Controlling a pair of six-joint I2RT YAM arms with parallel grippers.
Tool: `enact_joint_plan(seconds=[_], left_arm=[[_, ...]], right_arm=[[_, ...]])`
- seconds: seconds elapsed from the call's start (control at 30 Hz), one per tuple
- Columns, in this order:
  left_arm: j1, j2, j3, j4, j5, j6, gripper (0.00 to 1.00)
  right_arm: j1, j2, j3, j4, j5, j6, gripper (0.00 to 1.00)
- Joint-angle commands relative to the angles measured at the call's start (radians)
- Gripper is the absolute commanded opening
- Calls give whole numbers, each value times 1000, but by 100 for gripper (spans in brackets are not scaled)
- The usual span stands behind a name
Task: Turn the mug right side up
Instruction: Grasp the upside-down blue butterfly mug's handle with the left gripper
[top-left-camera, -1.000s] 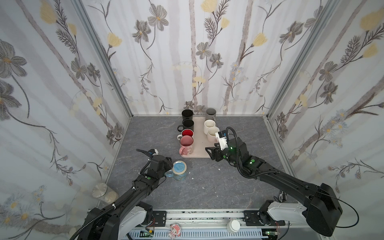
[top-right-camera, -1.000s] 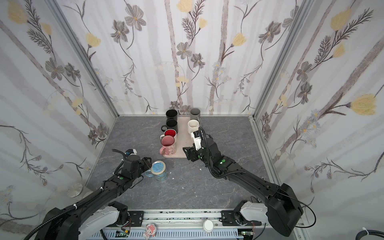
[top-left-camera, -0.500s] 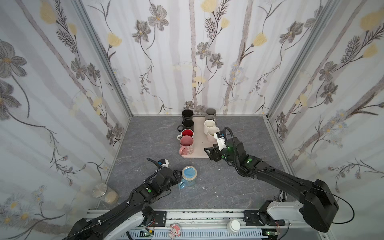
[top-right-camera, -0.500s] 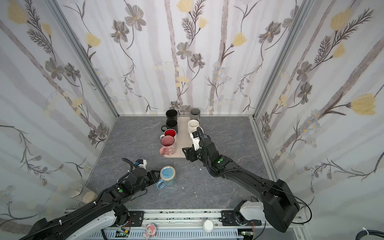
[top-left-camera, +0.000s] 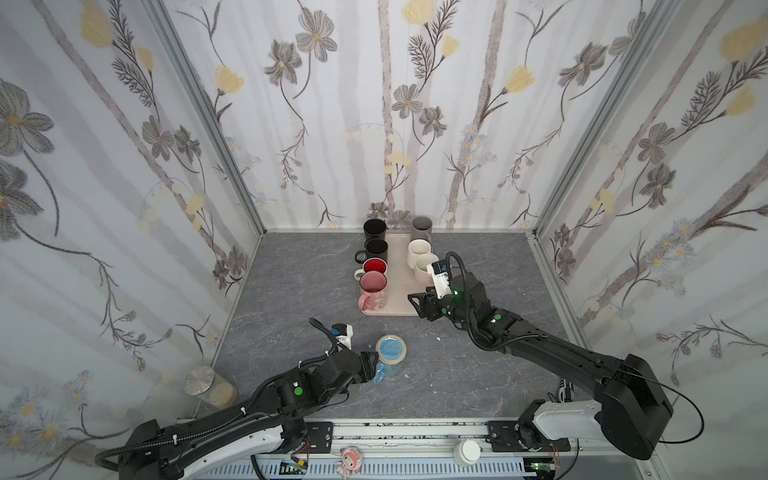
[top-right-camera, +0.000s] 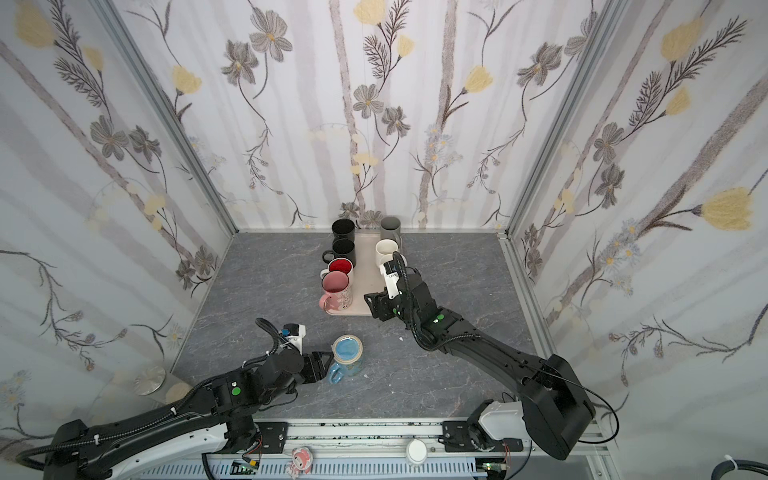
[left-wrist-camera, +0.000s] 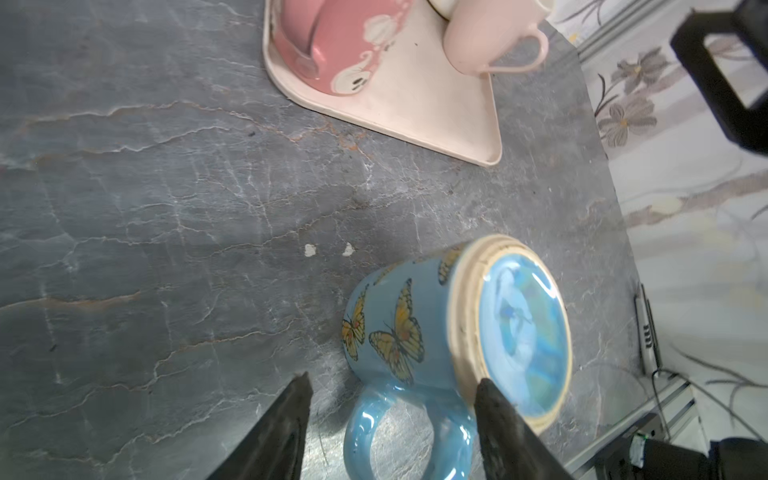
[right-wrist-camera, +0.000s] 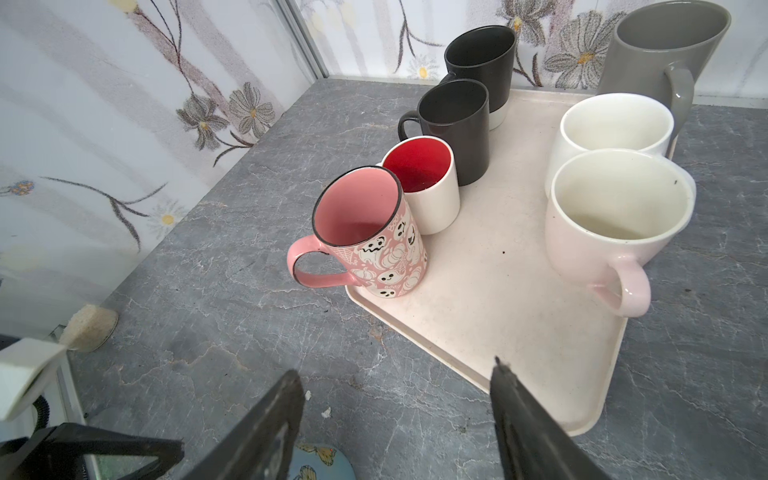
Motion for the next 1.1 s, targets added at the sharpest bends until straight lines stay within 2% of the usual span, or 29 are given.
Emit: enact_joint_plan(seconds=[0.0, 0.1, 0.17, 0.33, 0.5, 0.73, 1.07], left_arm=[[-106, 54, 42, -20, -172, 48, 63], [-201, 104, 68, -32, -252, 78, 63], [-219, 125, 69, -23, -255, 97, 62], [-223, 196, 76, -18, -239, 116, 51], [-224, 254, 103, -50, -234, 134, 43], [-224, 327, 130, -56, -234, 171, 43], [-224, 392, 156, -80, -275, 213, 25]], right_arm=[[-4, 5, 4, 22, -5, 1, 71], [-10, 0, 0, 22, -9, 3, 71], [-15, -3, -3, 24, -12, 3, 71], [-19, -6, -11, 30, -23, 8, 71], [-24, -10, -17, 29, -26, 12, 71], [-28, -20, -23, 32, -31, 17, 71], [-35, -30, -32, 31, -36, 20, 71]])
